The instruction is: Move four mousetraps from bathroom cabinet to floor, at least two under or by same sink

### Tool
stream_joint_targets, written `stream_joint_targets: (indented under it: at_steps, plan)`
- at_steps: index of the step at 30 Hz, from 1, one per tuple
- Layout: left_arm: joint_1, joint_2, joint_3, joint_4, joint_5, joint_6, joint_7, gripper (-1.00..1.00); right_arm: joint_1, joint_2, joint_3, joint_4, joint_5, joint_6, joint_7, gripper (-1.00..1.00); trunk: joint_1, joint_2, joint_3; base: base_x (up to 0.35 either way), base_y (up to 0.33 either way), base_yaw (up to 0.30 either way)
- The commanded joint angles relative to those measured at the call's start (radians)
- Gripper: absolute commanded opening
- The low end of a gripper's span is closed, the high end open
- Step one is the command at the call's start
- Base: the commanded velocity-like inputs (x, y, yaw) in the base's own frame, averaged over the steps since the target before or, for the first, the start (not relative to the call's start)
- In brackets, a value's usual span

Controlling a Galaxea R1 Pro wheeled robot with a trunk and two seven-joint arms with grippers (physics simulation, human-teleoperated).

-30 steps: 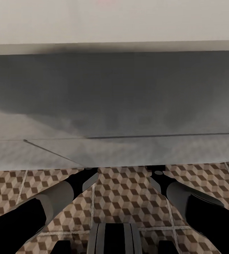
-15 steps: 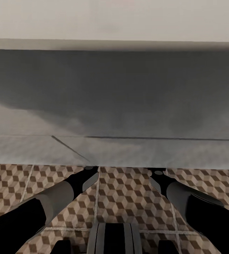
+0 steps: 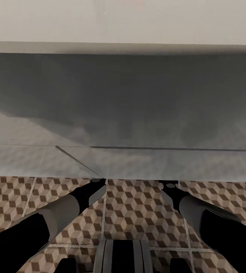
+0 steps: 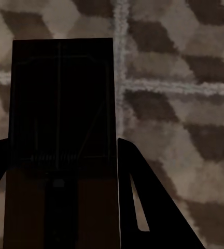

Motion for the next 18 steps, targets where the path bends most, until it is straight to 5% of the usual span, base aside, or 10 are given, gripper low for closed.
stream_joint_targets:
  at_steps: [1, 18]
  plan:
    - [-0.001, 0.0, -0.008, 0.0, 0.008, -0.005, 0.006, -1.0, 0.0, 0.0, 0.009, -0.001, -0.012, -0.003, -0.003, -1.0, 0.0, 0.0, -0.001, 0.0, 0.0, 0.0]
    - [-0.001, 0.0, 0.027, 0.0, 0.009, -0.005, 0.006, -1.0, 0.0, 0.0, 0.008, -0.001, -0.012, -0.003, -0.003, -1.0, 0.0, 0.0, -0.001, 0.0, 0.0, 0.0]
